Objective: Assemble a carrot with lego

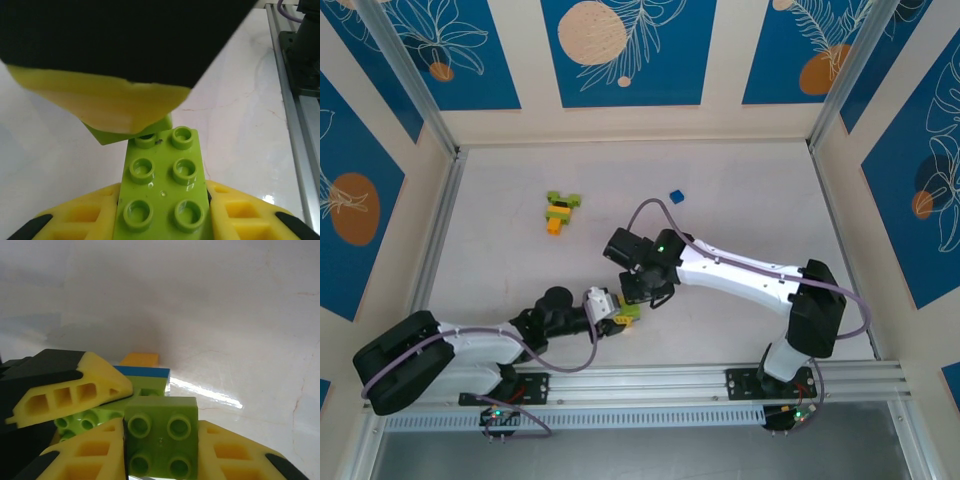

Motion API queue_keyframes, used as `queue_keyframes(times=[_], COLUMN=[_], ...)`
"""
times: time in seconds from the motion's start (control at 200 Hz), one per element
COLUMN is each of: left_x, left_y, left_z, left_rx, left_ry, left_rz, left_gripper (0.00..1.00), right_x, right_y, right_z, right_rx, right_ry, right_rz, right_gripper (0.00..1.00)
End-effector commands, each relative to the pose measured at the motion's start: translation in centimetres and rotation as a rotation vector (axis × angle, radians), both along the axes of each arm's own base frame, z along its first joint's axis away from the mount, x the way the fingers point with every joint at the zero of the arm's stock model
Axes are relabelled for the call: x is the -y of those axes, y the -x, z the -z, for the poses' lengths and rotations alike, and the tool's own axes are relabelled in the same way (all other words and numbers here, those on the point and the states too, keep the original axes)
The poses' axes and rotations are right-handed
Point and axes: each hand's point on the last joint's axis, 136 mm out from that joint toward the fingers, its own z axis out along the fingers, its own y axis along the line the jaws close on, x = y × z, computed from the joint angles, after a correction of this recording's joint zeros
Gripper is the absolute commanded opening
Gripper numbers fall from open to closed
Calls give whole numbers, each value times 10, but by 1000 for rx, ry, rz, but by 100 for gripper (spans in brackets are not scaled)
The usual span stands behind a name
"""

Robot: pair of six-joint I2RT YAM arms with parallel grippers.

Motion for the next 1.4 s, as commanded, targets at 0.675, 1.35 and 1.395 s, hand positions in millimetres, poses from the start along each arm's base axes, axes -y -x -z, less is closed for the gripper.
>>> queue_keyframes(times=[0.675,1.35,1.395], left_x=[-2,-4,-4], left_y=[-13,-16,-16], left_z=[30,30,31], left_rx=[-10,-67,-70], left_ry=[-118,-82,-83], left_rz=[-47,-43,-40], left_gripper=[31,30,30], right_x=[23,36,36], right_y=[7,16,17], right_z=[9,47,51], right_rx=[38,4,3], right_ry=[2,47,55], right_rz=[-6,-26,-34], right_gripper=[27,27,27])
